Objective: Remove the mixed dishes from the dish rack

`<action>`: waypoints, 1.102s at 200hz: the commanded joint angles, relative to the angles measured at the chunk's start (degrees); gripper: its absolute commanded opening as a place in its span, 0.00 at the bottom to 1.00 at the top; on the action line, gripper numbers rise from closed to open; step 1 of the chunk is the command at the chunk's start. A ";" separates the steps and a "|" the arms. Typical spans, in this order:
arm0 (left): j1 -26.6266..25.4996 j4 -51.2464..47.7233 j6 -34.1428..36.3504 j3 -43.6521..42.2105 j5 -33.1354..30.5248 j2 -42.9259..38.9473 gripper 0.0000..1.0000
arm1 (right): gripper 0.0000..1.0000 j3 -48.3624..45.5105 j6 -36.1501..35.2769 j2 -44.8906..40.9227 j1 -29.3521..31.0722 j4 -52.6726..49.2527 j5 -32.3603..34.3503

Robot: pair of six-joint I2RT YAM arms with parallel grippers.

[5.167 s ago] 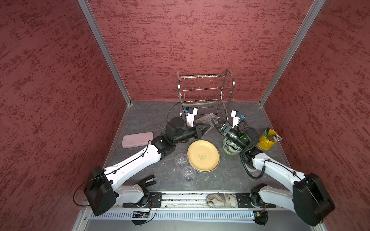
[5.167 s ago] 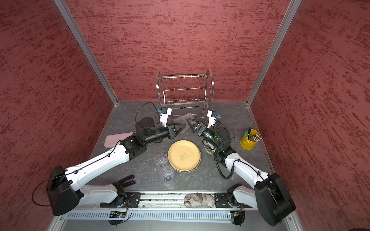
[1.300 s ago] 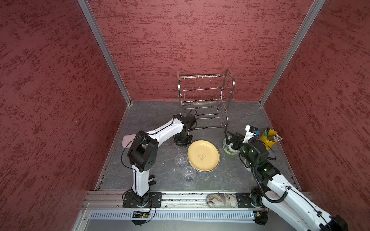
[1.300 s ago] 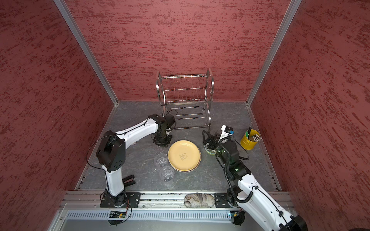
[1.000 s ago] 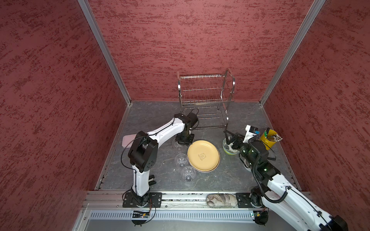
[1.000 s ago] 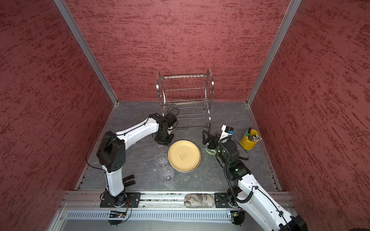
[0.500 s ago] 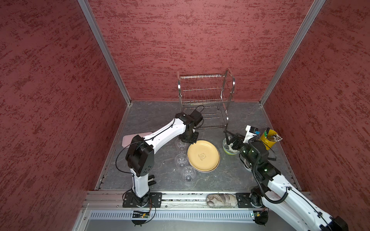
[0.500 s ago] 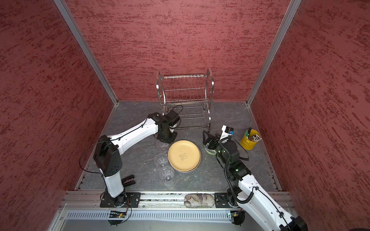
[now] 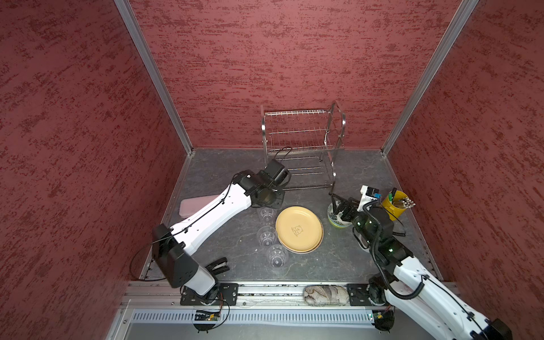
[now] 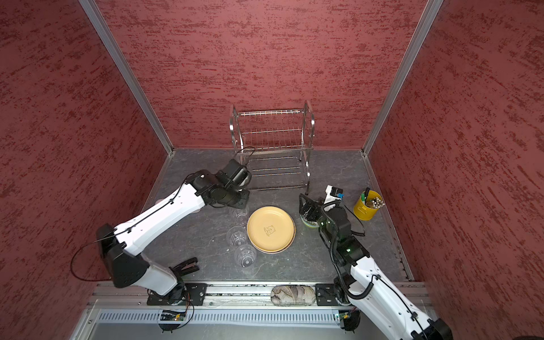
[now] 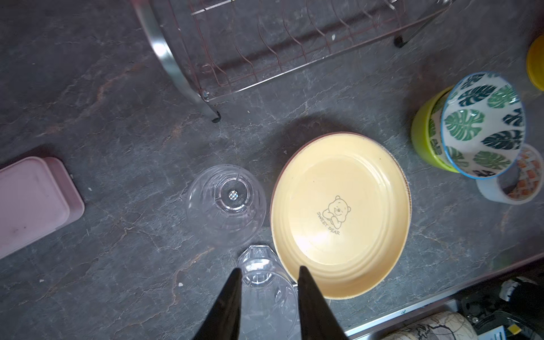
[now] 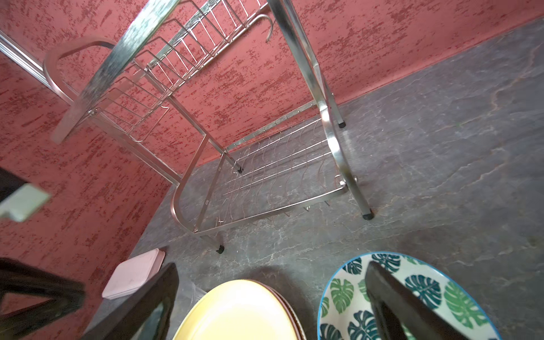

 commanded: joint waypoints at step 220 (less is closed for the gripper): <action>17.99 62.09 11.68 -52.89 -32.14 -32.83 1.00 | 0.99 4.82 -24.21 -0.40 -0.10 -1.00 20.52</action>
